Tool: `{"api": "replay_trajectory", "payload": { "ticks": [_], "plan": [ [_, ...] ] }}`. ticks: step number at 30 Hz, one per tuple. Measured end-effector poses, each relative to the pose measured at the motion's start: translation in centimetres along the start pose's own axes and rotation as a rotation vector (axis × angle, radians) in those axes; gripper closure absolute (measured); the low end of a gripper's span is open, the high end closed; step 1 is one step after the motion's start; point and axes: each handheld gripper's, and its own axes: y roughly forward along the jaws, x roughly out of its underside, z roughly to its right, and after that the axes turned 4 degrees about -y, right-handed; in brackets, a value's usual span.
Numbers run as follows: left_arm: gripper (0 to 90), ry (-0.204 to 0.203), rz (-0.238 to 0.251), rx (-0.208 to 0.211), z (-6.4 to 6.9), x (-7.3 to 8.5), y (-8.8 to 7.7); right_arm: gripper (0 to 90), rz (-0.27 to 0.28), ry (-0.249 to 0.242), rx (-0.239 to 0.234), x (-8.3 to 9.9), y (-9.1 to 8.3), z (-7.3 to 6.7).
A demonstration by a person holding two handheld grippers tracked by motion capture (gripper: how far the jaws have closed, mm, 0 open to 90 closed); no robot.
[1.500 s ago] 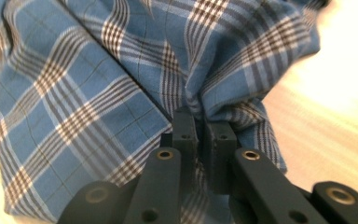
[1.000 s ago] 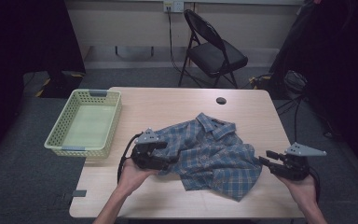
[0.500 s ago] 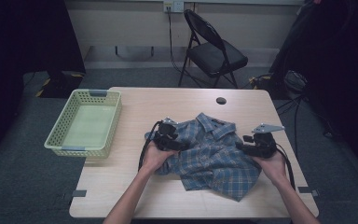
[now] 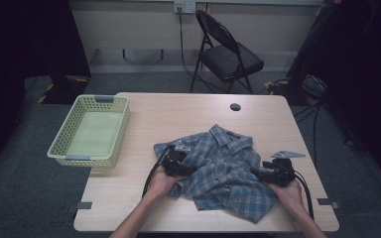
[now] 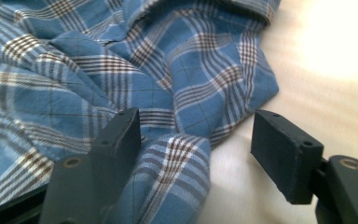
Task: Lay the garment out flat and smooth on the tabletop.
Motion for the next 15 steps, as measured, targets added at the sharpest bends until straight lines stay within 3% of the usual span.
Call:
{"api": "replay_trajectory", "payload": {
  "ticks": [4, 7, 9, 12, 15],
  "plan": [
    [69.7, -0.002, -0.020, 0.062, 0.8, 1.4, -1.0, 32.7, -0.016, 0.070, -0.072, 1.2, -0.8, 0.2],
    [73.9, 0.018, -0.047, 0.114, 1.6, 2.3, -2.0, 34.1, -0.027, 0.057, -0.110, 2.0, -1.7, -0.3],
    [75.0, 0.062, -0.035, 0.126, 2.2, 2.9, -2.5, 38.4, -0.021, 0.030, -0.133, 2.1, -2.4, -0.8],
    [75.8, 0.085, -0.009, 0.113, 2.5, 2.7, -3.2, 39.0, 0.022, -0.008, -0.106, 1.1, -3.3, -0.9],
    [77.4, 0.087, -0.004, 0.103, 2.5, 2.1, -3.4, 41.4, 0.063, 0.013, -0.087, -0.2, -3.4, 0.1]
  ]
}}
